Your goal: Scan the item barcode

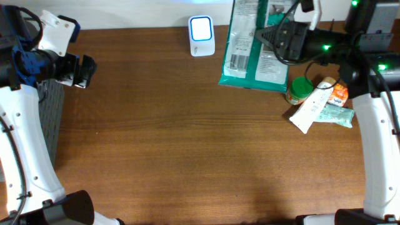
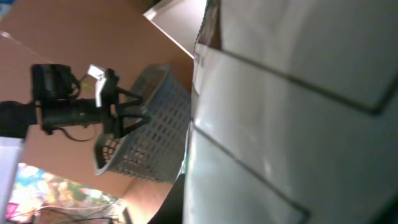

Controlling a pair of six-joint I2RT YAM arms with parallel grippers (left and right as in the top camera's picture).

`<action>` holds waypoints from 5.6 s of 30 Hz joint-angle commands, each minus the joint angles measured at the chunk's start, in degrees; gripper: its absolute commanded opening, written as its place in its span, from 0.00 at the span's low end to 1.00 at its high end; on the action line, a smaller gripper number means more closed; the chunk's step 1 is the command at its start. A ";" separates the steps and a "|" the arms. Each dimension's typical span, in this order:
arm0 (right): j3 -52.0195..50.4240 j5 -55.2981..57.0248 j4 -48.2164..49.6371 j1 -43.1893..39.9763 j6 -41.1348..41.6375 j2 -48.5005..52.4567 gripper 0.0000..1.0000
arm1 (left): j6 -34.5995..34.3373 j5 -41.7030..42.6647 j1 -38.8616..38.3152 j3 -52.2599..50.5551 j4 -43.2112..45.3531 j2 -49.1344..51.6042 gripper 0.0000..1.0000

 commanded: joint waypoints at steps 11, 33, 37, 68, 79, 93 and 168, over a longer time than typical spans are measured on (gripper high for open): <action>0.33 65.22 24.00 26.01 -34.91 16.74 0.04 | 6.54 -4.09 2.51 0.42 0.09 0.04 0.99; 0.33 63.78 76.37 25.94 -98.66 51.58 0.04 | 6.54 -4.09 2.51 0.42 0.07 0.04 0.99; 0.33 63.87 76.37 25.99 -98.66 51.58 0.04 | 6.54 -4.11 2.51 0.42 0.04 0.04 0.99; -24.30 56.24 -19.82 9.01 -10.95 10.16 0.04 | 6.54 -4.11 2.51 0.42 -0.20 0.04 0.99; -14.78 56.76 -29.42 -1.77 -13.16 11.58 0.75 | 6.54 -4.11 2.51 0.42 -0.20 0.04 0.99; 21.99 53.83 -52.89 -0.22 -12.96 -7.39 0.98 | 6.54 -4.11 2.51 0.42 -0.17 0.04 0.99; -104.56 55.01 40.00 1.62 -14.21 -89.20 0.99 | 6.40 0.72 -1.36 -57.20 34.62 -52.30 0.99</action>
